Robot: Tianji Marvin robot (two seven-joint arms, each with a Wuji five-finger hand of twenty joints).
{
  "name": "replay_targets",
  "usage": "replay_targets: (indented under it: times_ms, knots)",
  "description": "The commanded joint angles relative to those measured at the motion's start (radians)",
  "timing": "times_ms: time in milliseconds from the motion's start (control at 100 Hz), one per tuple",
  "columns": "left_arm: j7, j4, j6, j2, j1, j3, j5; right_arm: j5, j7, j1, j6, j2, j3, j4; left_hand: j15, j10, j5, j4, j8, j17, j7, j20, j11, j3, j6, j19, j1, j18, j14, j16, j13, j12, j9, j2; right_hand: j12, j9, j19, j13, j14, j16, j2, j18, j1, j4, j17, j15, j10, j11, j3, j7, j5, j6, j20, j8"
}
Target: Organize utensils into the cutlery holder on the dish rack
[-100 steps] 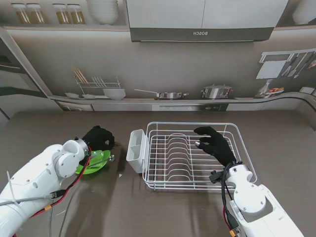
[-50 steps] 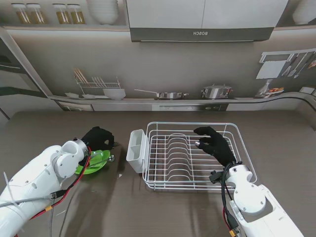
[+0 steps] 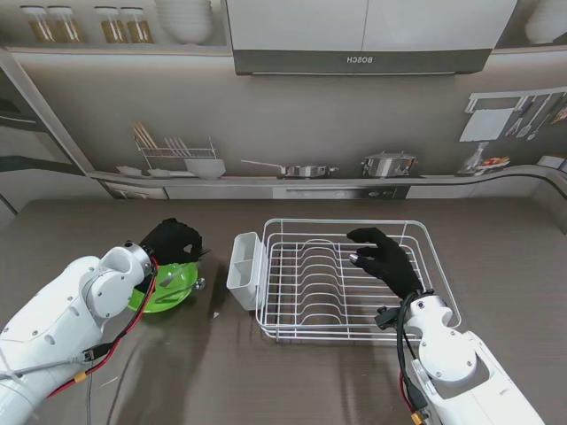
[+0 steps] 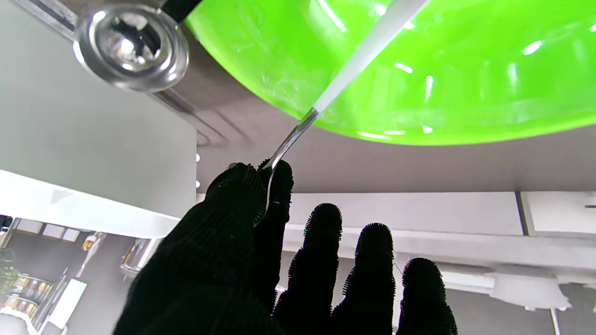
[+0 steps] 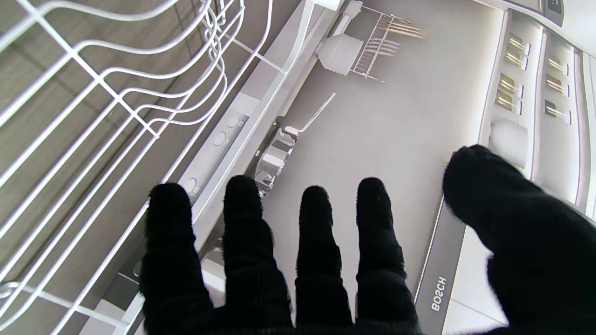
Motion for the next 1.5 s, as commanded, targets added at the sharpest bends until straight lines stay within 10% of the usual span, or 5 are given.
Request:
replay_targets:
  times_ms: [0,490,1490]
  knots:
    - [-0.023,-0.033,-0.006,0.006,0.006,-0.015,0.010,0.002,0.015,-0.003,0.001,-0.004,-0.004,-0.002,0.009,-0.012,-0.005,-0.018,0.036,0.000,0.091,-0.014,0.001,-0.003,-0.019,-0.003,0.090,-0.023,-0.017,0.000,0.006,0.012,0.006,0.047,-0.003,0.003,-0.020,0.018,-0.012,0.014,0.023,-0.024,-0.014,0.022,0.004,-0.005,0.000,-0.007,0.012,-0.007,-0.013,-0.003,0.025,0.004]
    - [-0.050,-0.162,-0.041,0.010,0.033,-0.092,0.061,0.006,0.015,-0.002,0.003,-0.005,-0.004,-0.001,0.006,-0.013,0.016,-0.029,0.052,0.009,0.091,-0.020,0.003,0.020,-0.028,-0.001,0.064,-0.025,-0.024,-0.006,0.026,0.013,0.031,0.040,-0.002,0.002,-0.023,0.018,-0.011,0.014,0.027,-0.025,-0.014,0.023,0.004,-0.004,0.002,-0.006,0.011,-0.006,-0.012,-0.001,0.026,0.003]
    - [0.063,-0.043,-0.034,-0.078,-0.158,0.133,-0.273,0.009,0.011,-0.001,0.000,-0.006,-0.001,0.002,-0.004,0.017,0.027,-0.027,0.062,0.000,0.069,-0.008,-0.009,0.010,-0.001,0.007,0.065,-0.021,-0.008,-0.006,0.010,0.008,0.025,0.048,-0.003,0.001,-0.026,0.016,-0.013,0.013,0.032,-0.024,-0.017,0.024,0.006,-0.005,0.004,-0.006,0.009,-0.006,-0.014,0.001,0.030,0.003]
